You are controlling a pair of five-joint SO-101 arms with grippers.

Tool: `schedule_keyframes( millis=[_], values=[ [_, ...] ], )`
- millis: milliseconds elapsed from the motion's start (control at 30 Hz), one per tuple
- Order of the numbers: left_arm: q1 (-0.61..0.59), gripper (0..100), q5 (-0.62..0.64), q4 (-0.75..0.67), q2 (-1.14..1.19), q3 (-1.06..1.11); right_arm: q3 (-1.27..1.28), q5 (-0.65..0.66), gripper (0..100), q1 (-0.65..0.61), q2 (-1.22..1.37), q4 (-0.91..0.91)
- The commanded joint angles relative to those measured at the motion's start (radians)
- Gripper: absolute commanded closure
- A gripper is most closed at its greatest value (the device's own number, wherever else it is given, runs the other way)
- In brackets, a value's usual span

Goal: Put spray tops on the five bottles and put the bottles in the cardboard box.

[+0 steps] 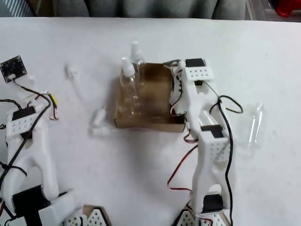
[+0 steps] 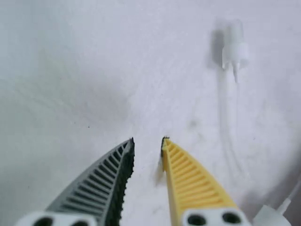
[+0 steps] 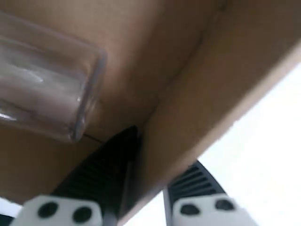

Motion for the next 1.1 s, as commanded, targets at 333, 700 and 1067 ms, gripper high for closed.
schedule_keyframes(
  millis=[333,700,1067],
  values=[
    [0.012,89,-0.012,-0.048,-0.001,0.000,0.313,-0.009,98.0,-0.004,-0.225,-0.180],
    [0.010,89,-0.012,-0.048,-0.001,0.002,0.324,0.066,80.6,-0.005,-0.232,-0.188],
    [0.010,89,-0.012,-0.048,-0.001,0.002,0.324,0.081,80.5,-0.007,-0.509,-0.056]
  ],
)
